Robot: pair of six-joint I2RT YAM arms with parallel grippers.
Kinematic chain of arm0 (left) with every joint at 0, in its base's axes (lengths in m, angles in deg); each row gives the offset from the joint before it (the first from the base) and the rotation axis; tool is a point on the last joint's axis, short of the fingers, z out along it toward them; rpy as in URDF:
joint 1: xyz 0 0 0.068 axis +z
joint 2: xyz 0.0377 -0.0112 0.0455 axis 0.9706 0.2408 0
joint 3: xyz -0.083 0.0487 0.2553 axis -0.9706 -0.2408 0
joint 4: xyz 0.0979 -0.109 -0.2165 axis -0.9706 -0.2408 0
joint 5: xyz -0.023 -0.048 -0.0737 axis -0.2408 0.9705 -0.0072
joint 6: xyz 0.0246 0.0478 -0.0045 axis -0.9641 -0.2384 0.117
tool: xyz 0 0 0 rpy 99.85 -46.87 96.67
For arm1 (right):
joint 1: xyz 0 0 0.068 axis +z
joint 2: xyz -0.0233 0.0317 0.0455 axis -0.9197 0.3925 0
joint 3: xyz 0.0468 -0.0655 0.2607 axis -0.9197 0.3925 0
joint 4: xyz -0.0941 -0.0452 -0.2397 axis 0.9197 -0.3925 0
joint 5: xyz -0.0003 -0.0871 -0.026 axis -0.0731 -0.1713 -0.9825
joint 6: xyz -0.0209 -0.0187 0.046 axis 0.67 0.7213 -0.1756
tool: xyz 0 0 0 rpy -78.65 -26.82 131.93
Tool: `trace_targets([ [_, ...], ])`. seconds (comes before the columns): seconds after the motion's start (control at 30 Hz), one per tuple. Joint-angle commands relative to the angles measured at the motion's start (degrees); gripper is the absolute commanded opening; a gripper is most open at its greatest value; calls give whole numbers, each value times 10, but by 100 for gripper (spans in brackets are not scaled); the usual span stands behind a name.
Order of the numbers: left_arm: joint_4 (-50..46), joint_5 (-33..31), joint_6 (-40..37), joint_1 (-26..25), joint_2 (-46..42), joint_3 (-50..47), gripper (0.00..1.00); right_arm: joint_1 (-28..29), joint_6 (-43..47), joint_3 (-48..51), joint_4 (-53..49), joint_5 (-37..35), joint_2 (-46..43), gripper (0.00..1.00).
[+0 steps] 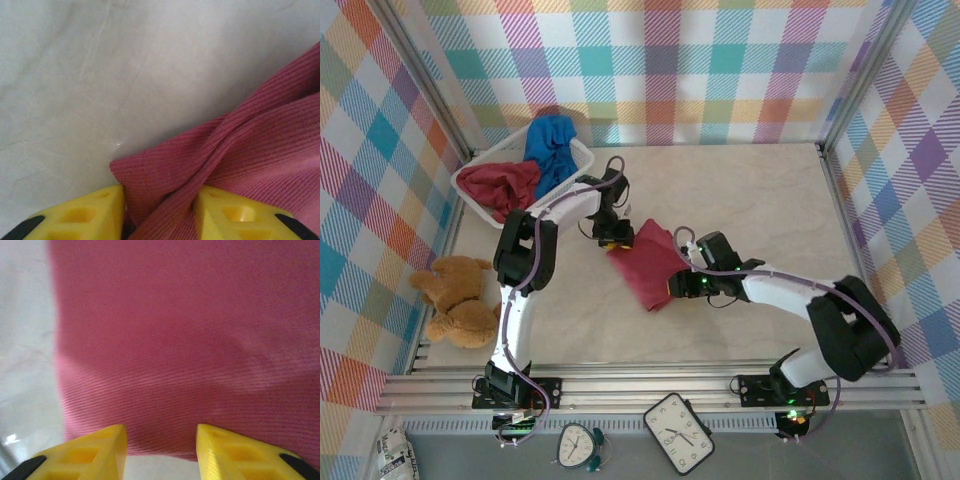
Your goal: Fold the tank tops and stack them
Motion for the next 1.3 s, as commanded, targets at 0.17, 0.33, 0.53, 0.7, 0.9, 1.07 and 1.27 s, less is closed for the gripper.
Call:
trace_targets([
  [0.17, 42, 43, 59, -1, -112, -125, 38, -32, 103, -91, -66, -71, 81, 41],
  [0.33, 120, 74, 133, -10, -177, -237, 38, -63, 157, -140, -68, -63, 134, 41],
  [0.53, 163, 39, 184, -32, -243, -318, 41, -73, 170, -167, -98, -73, 115, 44],
  [0.7, 114, -32, 145, -32, -272, -297, 45, -74, 106, -127, -113, -108, 47, 55],
  [0.9, 79, -52, 90, -22, -229, -219, 48, -63, 57, -117, -76, -82, 58, 61],
  [1.07, 80, -53, 65, -2, -209, -183, 50, -35, 56, -149, -67, -110, 104, 62],
  [1.27, 72, -49, 49, 12, -220, -173, 51, 0, 81, -182, -86, -166, 158, 59],
])
